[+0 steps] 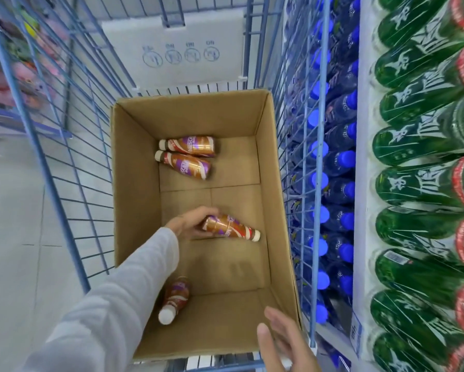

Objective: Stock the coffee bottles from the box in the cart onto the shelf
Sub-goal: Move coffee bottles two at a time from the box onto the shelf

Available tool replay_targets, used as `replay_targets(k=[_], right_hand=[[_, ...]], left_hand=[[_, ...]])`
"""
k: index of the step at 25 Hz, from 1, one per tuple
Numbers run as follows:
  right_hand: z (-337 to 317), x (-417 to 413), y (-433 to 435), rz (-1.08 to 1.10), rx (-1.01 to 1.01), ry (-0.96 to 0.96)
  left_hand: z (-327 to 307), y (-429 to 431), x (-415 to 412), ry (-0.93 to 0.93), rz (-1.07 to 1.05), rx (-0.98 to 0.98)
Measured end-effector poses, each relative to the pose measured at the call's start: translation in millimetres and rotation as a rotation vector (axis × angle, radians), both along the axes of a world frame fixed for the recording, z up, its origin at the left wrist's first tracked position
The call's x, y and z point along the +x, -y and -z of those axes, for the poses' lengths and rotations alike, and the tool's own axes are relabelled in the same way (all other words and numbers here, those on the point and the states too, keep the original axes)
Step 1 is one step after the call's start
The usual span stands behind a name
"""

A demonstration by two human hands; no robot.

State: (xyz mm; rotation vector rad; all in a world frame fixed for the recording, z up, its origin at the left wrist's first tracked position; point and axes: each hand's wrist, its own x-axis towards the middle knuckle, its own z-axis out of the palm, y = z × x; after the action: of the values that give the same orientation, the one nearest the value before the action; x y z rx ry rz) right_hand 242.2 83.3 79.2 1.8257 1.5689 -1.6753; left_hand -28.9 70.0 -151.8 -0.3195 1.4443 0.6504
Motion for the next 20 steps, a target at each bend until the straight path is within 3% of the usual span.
replay_targets(k=[4,8,15,20], right_hand=[[0,-12,0,0.027,-0.051,-0.021],[1,-25,3,0.010,-0.108,-0.023],[45,-84,-25,-0.148,-0.062,-0.025],[128,-213,-72,-0.383,0.173,-0.096]], left_hand=[[-30,33,5,0.226,-0.158,-0.016],[-63,44,11,0.309,-0.253,0.120],[-113,50,-4,-0.006,-0.407,0.290],[-163,69,-12,-0.176,-0.541,0.336]])
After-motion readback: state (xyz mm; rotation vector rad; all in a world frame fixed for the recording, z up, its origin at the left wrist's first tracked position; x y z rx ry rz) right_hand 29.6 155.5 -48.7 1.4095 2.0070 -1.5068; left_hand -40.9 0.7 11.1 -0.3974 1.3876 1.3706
